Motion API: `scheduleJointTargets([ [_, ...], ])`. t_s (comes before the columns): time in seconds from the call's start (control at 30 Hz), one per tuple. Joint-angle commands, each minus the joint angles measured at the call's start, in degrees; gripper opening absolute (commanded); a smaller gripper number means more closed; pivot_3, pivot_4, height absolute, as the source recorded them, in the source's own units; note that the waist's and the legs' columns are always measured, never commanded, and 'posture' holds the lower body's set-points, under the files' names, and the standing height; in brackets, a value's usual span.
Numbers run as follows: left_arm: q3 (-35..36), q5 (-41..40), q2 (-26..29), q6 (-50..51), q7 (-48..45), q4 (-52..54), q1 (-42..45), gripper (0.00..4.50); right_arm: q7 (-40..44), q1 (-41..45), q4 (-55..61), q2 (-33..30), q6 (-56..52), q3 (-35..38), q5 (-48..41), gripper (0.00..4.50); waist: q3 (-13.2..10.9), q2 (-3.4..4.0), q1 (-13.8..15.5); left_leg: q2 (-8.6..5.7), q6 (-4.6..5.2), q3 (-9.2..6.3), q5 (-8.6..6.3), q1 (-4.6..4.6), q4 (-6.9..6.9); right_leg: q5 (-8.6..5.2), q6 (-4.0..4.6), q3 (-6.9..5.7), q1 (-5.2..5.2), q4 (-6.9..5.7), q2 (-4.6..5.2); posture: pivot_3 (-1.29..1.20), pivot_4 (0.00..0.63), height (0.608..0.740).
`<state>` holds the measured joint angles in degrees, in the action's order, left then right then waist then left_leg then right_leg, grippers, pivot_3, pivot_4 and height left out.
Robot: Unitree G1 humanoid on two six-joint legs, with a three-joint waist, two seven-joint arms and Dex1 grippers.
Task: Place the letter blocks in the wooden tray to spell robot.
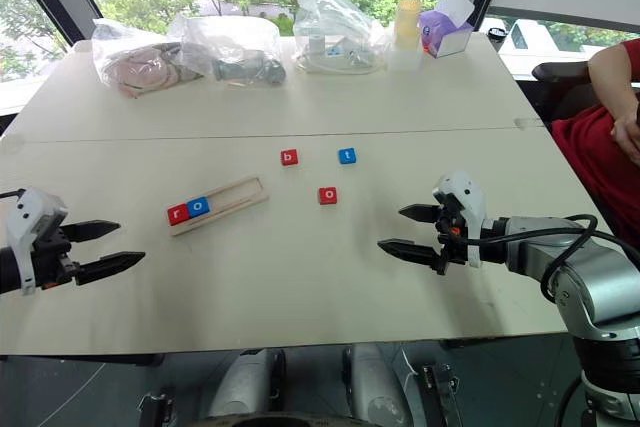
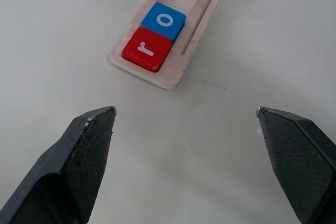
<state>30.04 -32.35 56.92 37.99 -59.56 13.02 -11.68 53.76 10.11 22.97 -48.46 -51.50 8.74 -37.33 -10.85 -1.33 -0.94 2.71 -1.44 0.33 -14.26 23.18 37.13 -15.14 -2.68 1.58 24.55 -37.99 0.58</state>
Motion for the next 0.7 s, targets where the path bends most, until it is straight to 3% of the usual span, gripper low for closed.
scheduleJointTargets([
  [0.03,1.92,-0.23,-0.06,-0.01,0.01,2.44,-1.32,4.50,0.04,0.42,0.64,-0.18,1.62,-0.83,0.19,4.44,0.00,0.00,-0.09,0.01,0.00,0.00,0.00,0.00,0.00,0.00,0.00,0.00,0.00,0.00,0.01,0.00,0.150,0.740],
  [0.5,2.26,0.32,-2.79,-0.35,3.70,4.12,-2.07,4.50,-0.11,2.95,-2.12,-0.03,3.67,-4.16,1.92,4.44,0.00,0.00,-0.01,-0.01,0.00,0.01,0.00,-0.01,0.01,0.00,0.00,0.02,0.00,0.00,-0.01,0.00,0.150,0.740],
  [0.7,0.88,4.23,0.05,-5.25,1.15,-1.93,-0.79,4.50,-0.51,4.98,-2.74,0.89,4.11,-5.81,2.48,4.44,0.00,0.00,-0.11,0.00,0.00,0.01,0.00,-0.01,0.00,0.00,0.01,0.01,0.01,0.00,0.00,0.00,0.150,0.740],
])
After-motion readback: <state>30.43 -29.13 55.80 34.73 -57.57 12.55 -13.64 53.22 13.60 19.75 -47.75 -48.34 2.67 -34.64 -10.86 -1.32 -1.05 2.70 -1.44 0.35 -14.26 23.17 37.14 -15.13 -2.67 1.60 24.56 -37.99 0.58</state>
